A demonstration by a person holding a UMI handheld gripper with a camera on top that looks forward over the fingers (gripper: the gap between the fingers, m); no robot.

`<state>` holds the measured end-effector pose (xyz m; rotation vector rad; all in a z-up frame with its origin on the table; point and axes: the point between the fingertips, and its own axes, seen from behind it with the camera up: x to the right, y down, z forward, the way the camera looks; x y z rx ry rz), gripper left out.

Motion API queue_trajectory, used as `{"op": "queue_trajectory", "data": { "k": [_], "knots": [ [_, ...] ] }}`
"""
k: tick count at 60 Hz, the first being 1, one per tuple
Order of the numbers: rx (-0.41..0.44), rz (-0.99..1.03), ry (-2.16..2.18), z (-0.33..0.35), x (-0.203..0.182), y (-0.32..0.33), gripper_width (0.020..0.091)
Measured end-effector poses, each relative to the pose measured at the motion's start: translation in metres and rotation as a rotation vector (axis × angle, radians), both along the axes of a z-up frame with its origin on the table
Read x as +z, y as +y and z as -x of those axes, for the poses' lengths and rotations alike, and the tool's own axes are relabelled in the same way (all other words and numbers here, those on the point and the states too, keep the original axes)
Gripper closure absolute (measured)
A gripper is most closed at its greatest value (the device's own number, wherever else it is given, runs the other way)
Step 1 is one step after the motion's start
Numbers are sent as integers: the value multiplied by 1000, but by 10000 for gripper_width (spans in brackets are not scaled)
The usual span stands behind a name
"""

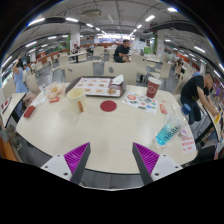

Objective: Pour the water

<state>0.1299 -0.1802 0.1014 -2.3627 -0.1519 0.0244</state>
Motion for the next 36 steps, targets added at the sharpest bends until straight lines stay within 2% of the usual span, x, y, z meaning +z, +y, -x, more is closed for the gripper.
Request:
{"op": "queue_trajectory", "data": {
  "k": [19, 36],
  "knots": [
    [-98, -41, -9, -163, -52, 7, 249],
    [-120, -178, 23, -209, -51, 80, 251]
  ]
}}
